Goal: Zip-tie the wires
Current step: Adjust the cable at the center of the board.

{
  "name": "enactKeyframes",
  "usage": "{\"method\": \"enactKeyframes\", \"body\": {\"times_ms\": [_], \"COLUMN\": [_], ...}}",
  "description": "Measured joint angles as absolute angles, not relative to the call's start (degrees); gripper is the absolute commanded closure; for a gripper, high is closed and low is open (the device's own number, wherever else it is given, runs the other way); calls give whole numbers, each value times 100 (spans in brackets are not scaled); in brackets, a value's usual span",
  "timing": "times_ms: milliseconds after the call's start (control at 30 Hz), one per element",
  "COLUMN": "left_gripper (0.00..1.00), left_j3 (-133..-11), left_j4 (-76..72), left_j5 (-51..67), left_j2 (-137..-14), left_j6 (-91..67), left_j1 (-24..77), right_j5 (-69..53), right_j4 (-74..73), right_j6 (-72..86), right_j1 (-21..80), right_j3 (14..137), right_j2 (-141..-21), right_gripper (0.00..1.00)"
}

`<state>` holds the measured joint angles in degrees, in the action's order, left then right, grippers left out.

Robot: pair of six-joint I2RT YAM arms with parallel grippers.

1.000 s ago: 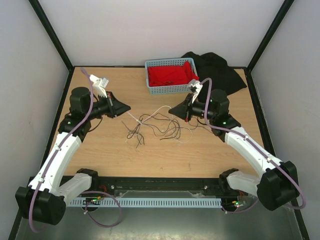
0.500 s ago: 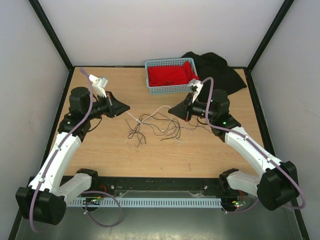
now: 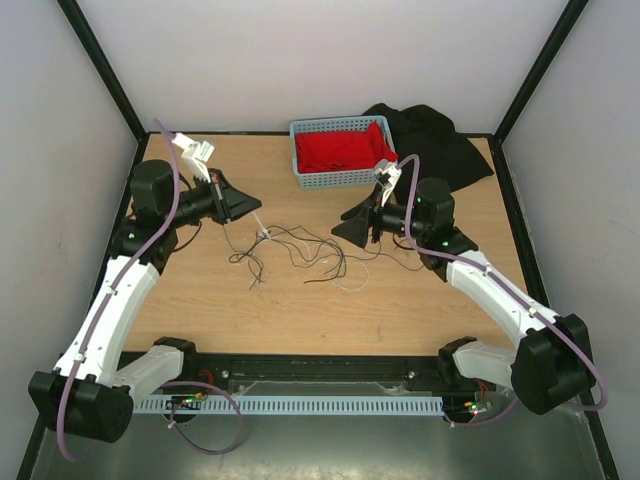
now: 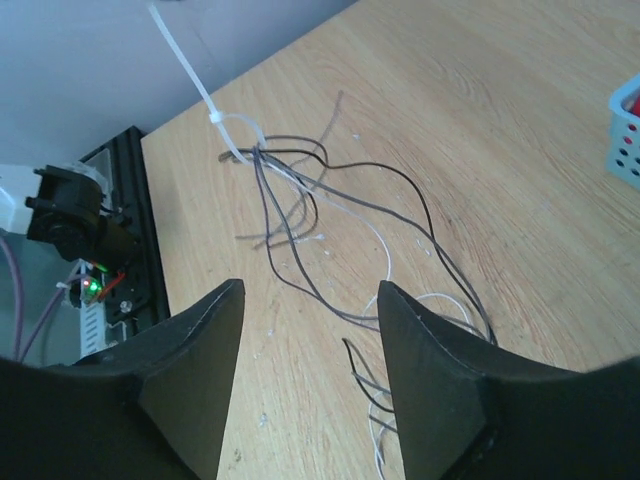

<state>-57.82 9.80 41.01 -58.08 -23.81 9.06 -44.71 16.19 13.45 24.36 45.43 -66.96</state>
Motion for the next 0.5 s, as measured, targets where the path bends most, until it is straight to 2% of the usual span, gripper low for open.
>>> {"method": "enactKeyframes", "body": {"times_ms": [167,500], "left_gripper": [100,100], "left_j3": [-5782,-5824], "left_j4": [1031,1068], "left_j5": [4200,4574], "left_j2": [-5892,-5992], "left_j6": [-2377,-2386], "left_j1": [906,908], "right_j5": [-4615,-4890], "right_j4": [2510,4884], "right_j6": [1848,2563], "right_j1": [2650,3500], "right_j3": [4543,4545], "right_j2": [-6901,-8169], "right_gripper": [26,27]}}
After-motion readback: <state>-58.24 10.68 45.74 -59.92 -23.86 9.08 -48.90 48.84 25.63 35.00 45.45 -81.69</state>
